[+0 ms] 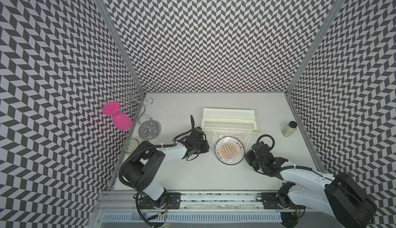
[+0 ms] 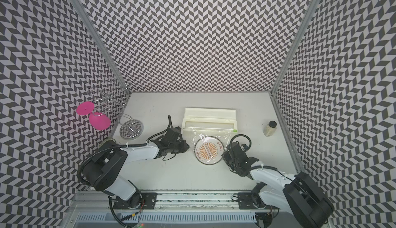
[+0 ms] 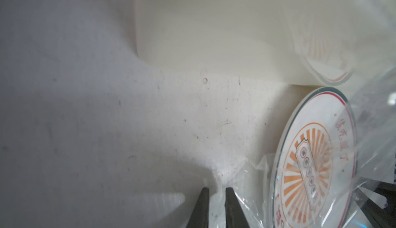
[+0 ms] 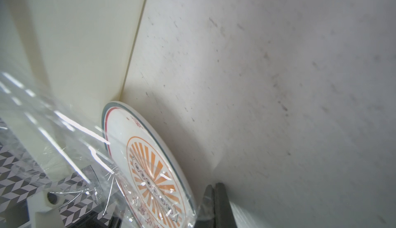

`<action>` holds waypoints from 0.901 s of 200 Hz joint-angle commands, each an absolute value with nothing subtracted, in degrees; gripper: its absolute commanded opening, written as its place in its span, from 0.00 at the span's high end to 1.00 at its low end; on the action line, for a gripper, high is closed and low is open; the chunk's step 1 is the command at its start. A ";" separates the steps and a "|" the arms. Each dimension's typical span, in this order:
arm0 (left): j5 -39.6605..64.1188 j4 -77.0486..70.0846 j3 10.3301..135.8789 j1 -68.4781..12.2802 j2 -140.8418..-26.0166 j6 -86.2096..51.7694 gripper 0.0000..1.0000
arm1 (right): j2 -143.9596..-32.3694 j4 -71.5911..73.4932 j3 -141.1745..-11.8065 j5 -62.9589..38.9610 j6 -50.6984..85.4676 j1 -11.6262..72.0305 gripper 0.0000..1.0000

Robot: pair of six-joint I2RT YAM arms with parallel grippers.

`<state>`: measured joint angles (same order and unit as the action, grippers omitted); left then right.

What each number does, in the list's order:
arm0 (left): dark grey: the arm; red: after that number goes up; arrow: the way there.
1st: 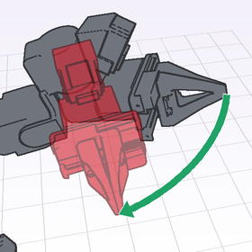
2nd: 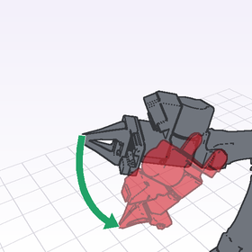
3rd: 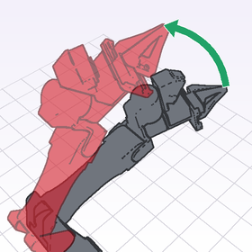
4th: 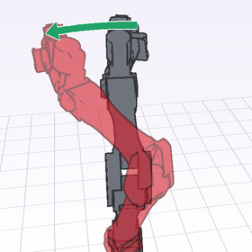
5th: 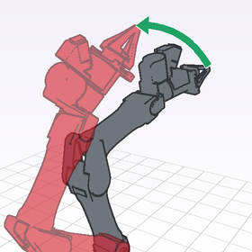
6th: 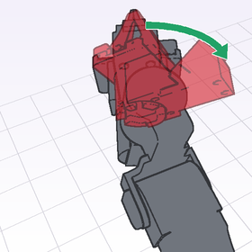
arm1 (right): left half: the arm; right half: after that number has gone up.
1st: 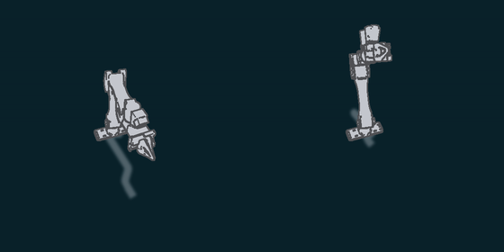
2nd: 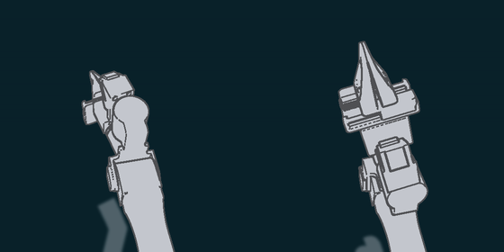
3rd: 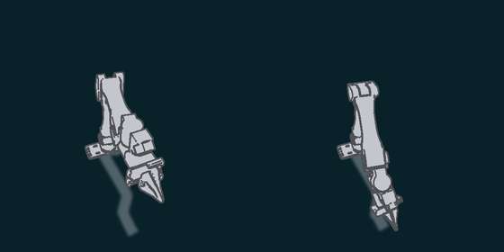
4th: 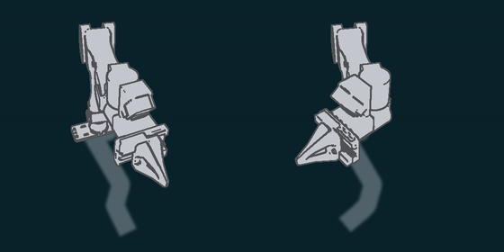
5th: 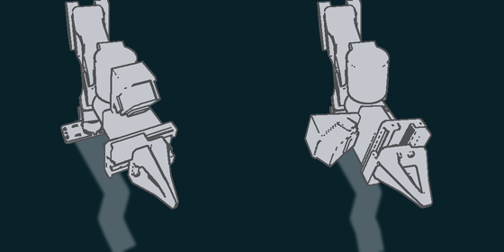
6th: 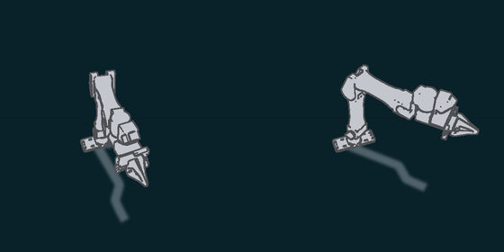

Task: Wrap the plate with plastic wrap
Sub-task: Cover the plate with plastic wrap.

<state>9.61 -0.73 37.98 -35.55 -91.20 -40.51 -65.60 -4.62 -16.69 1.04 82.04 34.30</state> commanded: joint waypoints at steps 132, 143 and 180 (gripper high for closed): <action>31.42 1.20 27.22 -35.46 -68.27 -52.95 0.40 | -69.66 -12.05 -13.18 1.01 81.25 33.84 1.00; 31.86 -2.56 26.30 -37.14 -69.29 -54.94 0.40 | -69.67 -11.74 -13.18 0.84 81.30 33.87 1.00; 31.56 -8.94 27.12 -38.58 -75.91 -55.55 0.41 | -69.62 -11.58 -13.18 0.43 81.12 33.84 1.00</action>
